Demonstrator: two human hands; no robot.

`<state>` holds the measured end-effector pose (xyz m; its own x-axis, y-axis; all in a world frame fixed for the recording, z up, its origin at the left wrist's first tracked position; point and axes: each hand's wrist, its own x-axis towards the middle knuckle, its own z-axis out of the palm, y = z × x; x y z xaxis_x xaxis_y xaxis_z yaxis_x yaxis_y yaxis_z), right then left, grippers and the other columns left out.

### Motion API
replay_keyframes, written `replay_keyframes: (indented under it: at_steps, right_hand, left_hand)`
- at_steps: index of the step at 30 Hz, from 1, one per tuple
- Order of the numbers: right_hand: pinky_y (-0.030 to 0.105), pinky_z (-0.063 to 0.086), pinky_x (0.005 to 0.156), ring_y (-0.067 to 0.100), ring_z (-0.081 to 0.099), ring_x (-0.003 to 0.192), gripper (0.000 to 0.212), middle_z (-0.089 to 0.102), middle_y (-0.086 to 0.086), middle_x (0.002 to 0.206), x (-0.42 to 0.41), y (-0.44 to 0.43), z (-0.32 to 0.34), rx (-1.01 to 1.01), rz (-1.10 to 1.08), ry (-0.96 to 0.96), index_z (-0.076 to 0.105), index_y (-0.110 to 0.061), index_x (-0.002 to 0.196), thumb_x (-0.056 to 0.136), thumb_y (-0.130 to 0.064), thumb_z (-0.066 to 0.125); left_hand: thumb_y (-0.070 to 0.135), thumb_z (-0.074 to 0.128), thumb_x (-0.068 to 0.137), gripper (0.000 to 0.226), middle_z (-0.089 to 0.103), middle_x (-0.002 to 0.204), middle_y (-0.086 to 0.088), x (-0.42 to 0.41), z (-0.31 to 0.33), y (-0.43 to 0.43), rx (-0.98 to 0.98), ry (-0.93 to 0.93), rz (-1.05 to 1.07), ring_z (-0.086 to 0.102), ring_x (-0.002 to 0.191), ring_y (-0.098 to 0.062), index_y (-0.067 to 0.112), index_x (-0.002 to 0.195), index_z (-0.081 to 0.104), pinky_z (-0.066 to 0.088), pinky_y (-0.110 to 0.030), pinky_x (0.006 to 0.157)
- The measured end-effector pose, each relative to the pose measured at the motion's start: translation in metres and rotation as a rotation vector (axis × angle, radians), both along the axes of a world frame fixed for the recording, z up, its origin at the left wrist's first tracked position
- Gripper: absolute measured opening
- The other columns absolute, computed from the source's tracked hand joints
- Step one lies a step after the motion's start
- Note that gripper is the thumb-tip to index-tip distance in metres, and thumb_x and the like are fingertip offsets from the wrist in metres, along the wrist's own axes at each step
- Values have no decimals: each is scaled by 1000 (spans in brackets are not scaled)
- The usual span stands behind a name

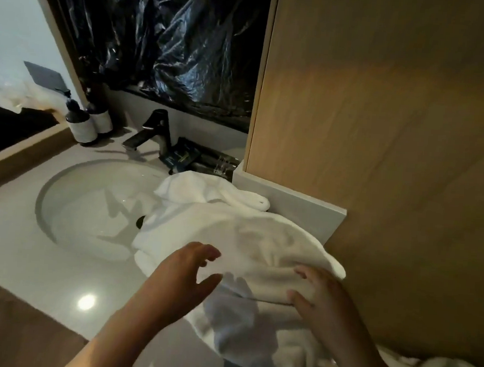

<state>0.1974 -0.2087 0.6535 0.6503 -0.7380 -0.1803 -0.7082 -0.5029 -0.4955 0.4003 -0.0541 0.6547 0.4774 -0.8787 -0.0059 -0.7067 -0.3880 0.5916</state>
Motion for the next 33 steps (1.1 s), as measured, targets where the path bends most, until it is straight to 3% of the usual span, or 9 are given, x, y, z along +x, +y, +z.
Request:
replay_keyframes:
  at_steps: [5, 7, 10, 18, 22, 25, 28, 31, 33]
  right_hand:
    - [25, 43, 95, 17, 57, 114, 40, 56, -4, 129, 25, 28, 0, 63, -184, 16, 55, -23, 131, 92, -28, 64]
    - [18, 42, 90, 13, 58, 109, 41, 54, -9, 127, 32, 39, 1, 71, -200, 17, 53, -27, 135, 94, -31, 59]
    - [7, 32, 85, 8, 51, 118, 42, 54, -10, 126, 42, 55, -1, 50, -251, 18, 52, -26, 137, 95, -30, 58]
    - [17, 38, 99, 7, 46, 123, 48, 47, -9, 138, 66, 70, -15, 54, -310, -12, 48, -26, 139, 94, -35, 61]
    - [25, 36, 110, 10, 37, 134, 58, 38, -11, 148, 75, 66, -22, 43, -286, -40, 43, -33, 143, 91, -45, 63]
    - [22, 28, 110, 11, 29, 140, 60, 34, -11, 151, 80, 61, -25, 31, -247, -3, 41, -34, 144, 90, -46, 63]
    - [19, 32, 102, 12, 40, 130, 49, 48, -9, 138, 83, 56, -29, 26, -234, 14, 50, -29, 136, 91, -39, 65]
    - [20, 42, 84, 14, 54, 103, 15, 56, -8, 104, 84, 50, -29, -28, -272, -45, 59, -27, 105, 91, -27, 65]
    - [22, 44, 75, 13, 55, 88, 10, 54, -8, 90, 85, 47, -28, -65, -273, -66, 56, -25, 89, 92, -21, 64]
  left_hand:
    - [40, 63, 88, 34, 56, 114, 19, 52, -7, -20, 27, -2, -194, 55, 94, 4, 34, 121, 57, 46, -11, 83]
    - [40, 62, 89, 32, 57, 115, 19, 64, -12, -22, 47, 0, -261, 56, 97, 1, 35, 120, 57, 46, -13, 85]
    - [39, 60, 90, 31, 58, 115, 15, 77, -18, -25, 75, -10, -365, 57, 100, -4, 32, 120, 58, 46, -19, 89]
    - [35, 67, 85, 33, 60, 110, 9, 90, -23, -23, 27, 37, -417, 54, 101, -10, 25, 116, 63, 44, -23, 89]
    - [38, 70, 82, 37, 59, 109, 11, 94, -26, -19, 14, 17, -382, 54, 99, -8, 25, 116, 63, 44, -21, 88]
    - [41, 77, 75, 46, 58, 109, 12, 96, -28, -16, 18, 29, -357, 54, 99, -9, 28, 116, 63, 45, -22, 87]
    - [44, 82, 68, 51, 57, 110, 11, 95, -32, -14, 29, 21, -364, 54, 99, -11, 28, 114, 66, 47, -24, 86]
    - [46, 81, 69, 49, 56, 114, 10, 91, -38, -14, 32, -21, -353, 52, 101, -12, 29, 113, 68, 46, -22, 88]
    - [46, 80, 71, 48, 56, 114, 11, 90, -41, -15, 31, -42, -341, 52, 101, -12, 29, 114, 68, 45, -21, 87]
